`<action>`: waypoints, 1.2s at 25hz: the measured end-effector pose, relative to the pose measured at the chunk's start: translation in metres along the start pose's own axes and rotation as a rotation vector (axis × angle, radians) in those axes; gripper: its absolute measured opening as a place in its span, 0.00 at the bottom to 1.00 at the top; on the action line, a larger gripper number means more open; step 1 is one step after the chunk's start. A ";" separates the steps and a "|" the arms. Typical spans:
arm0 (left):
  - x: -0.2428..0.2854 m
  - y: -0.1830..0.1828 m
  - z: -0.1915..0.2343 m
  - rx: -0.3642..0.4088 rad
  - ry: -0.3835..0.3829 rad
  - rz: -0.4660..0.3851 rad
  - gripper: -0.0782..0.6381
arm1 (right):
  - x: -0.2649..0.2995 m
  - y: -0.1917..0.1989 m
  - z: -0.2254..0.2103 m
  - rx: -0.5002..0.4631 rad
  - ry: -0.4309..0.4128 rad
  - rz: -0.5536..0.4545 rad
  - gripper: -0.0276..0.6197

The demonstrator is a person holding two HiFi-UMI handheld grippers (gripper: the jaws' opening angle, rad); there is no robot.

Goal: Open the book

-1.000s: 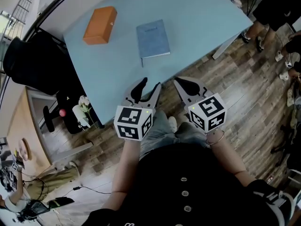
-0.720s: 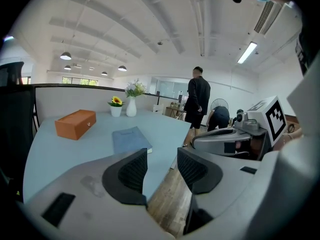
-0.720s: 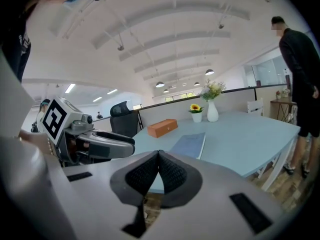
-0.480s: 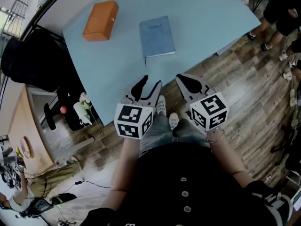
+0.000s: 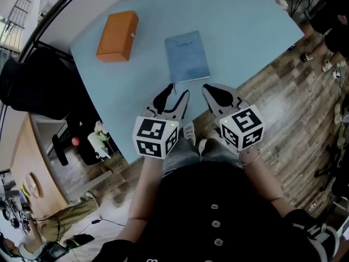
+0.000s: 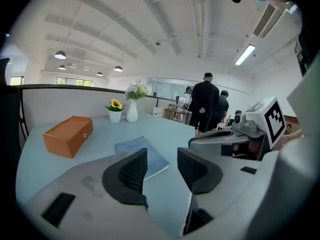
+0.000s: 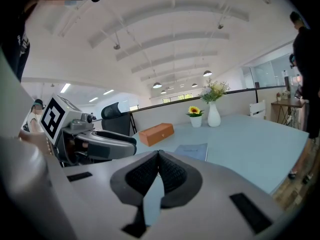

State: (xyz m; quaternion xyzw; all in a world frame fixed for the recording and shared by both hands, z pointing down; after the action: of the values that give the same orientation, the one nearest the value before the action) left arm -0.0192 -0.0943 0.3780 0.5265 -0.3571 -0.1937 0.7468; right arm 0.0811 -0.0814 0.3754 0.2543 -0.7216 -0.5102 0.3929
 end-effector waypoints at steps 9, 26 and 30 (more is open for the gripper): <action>0.025 -0.016 0.032 -0.009 0.057 -0.008 0.36 | 0.035 -0.015 -0.012 -0.002 0.045 0.010 0.04; 0.036 -0.009 0.044 -0.031 0.166 0.007 0.36 | 0.052 -0.007 -0.006 0.006 0.082 0.054 0.04; 0.039 -0.007 0.045 -0.022 0.179 0.020 0.36 | 0.054 -0.006 -0.012 0.005 0.087 0.068 0.04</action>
State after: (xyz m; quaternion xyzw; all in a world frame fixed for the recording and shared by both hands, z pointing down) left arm -0.0251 -0.1519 0.3929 0.5300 -0.2922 -0.1424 0.7832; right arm 0.0602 -0.1311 0.3886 0.2525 -0.7134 -0.4832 0.4402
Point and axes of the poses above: the fingertips, and each gripper's own axes: x forward along the fingers, z to its left, y out of its underside, the point moved 3 cm from there along -x, backward along the fingers, and after that the axes turned 4 degrees about -z, right-handed, at the moved point
